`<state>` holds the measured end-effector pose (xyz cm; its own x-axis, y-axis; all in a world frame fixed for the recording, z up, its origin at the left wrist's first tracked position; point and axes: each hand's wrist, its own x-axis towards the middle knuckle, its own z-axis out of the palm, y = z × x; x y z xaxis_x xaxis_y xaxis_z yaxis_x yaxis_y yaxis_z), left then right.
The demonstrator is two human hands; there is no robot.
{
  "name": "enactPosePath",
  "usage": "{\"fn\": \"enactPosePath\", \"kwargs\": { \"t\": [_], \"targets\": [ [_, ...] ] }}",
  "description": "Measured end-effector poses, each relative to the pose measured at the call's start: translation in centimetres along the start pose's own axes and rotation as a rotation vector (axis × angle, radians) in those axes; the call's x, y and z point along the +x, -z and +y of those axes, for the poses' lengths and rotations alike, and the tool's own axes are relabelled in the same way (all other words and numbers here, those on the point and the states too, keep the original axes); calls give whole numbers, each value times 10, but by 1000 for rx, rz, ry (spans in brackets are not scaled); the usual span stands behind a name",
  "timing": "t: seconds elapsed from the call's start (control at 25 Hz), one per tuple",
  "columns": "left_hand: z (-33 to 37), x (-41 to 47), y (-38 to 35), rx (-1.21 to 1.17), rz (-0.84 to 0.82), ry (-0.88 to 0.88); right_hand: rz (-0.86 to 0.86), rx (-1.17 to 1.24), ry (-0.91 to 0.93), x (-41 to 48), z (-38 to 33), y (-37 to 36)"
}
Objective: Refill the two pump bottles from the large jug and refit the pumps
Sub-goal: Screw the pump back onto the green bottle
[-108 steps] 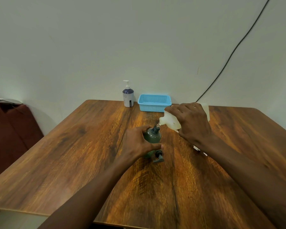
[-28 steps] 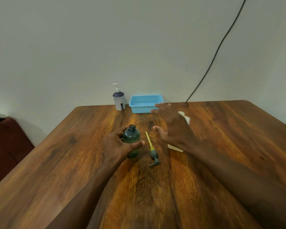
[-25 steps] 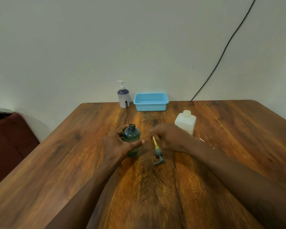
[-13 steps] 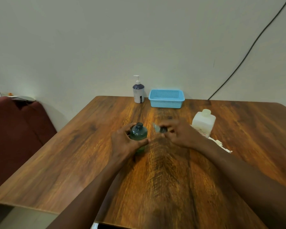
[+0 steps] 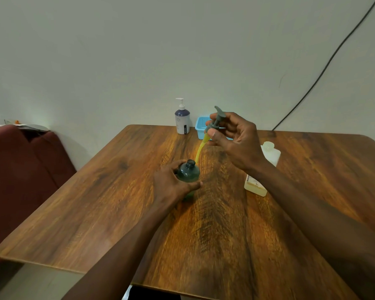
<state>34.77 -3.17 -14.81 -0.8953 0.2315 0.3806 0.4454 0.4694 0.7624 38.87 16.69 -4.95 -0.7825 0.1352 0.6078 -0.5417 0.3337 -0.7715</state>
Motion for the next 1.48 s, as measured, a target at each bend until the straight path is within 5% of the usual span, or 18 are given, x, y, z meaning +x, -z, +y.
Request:
{"fn": "enactPosePath", "kwargs": {
  "t": [0.32, 0.88, 1.24, 1.48],
  "targets": [
    [3, 0, 0, 12, -4, -8, 28, 79, 11, 2, -9, 5],
    [59, 9, 0, -93, 107, -191, -211, -50, -146, -11, -4, 1],
    [67, 4, -2, -47, 140, -168, 4, -376, -200, -6, -18, -4],
    [68, 14, 7, -45, 145, -201, -261, 82, -313, 4, -24, 13]
  ]
}}
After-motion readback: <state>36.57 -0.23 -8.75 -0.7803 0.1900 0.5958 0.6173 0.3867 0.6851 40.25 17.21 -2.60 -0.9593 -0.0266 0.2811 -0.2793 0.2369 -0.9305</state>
